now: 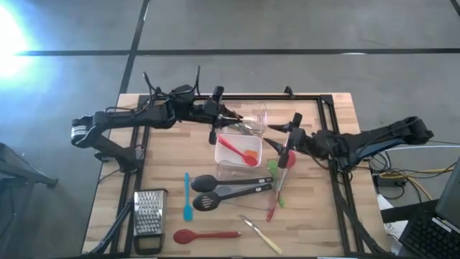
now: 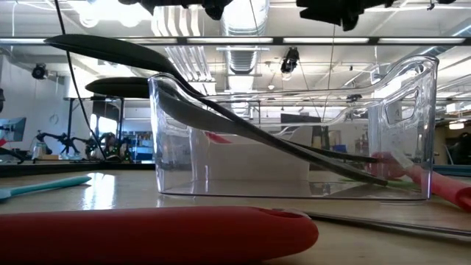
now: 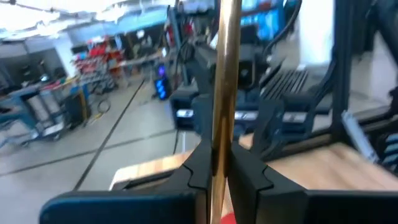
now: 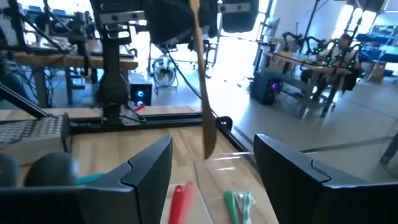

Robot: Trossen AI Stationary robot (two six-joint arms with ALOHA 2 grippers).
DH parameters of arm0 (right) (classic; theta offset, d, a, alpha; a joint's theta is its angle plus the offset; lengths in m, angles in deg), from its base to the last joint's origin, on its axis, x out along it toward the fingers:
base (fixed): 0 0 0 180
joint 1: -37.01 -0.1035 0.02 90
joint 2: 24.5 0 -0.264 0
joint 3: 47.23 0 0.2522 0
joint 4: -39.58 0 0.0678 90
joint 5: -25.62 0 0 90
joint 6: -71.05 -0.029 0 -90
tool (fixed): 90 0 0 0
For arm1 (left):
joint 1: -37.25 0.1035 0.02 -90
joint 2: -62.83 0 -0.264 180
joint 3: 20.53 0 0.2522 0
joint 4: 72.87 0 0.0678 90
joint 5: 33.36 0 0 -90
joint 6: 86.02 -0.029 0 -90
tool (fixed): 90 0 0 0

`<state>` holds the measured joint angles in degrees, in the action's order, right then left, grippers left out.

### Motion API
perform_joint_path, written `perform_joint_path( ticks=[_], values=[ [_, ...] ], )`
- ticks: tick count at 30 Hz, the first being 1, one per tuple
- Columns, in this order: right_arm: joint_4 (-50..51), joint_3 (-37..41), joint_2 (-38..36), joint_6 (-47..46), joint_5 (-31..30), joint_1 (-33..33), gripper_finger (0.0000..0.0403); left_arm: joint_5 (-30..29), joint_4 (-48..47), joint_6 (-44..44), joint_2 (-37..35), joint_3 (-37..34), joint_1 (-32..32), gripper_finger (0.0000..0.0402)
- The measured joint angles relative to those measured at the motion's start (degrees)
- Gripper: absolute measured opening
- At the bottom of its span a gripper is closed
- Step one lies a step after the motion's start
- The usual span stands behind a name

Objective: Pick & Place Kitchen Items
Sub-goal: Put the golden knife into the top transparent bin

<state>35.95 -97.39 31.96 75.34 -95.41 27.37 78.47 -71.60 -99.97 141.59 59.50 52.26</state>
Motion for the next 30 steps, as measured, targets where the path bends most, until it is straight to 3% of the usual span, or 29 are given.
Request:
perform_joint_path(
  ticks=[14,24,30],
  values=[
    [0.91,-13.11,12.05,0.38,18.83,9.91,0.0219,2.35,1.93,1.76,0.5,-0.9,1.3,0.003],
    [7.91,-23.68,20.85,1.48,21.63,11.61,0.0201,2.78,1.85,1.77,0.52,-0.86,1.41,0.003],
    [15.07,-29.35,23.02,1.3,21.62,12.49,0.0136,2.81,0.98,1.72,0.45,-0.84,1.45,0.003]
  ],
)
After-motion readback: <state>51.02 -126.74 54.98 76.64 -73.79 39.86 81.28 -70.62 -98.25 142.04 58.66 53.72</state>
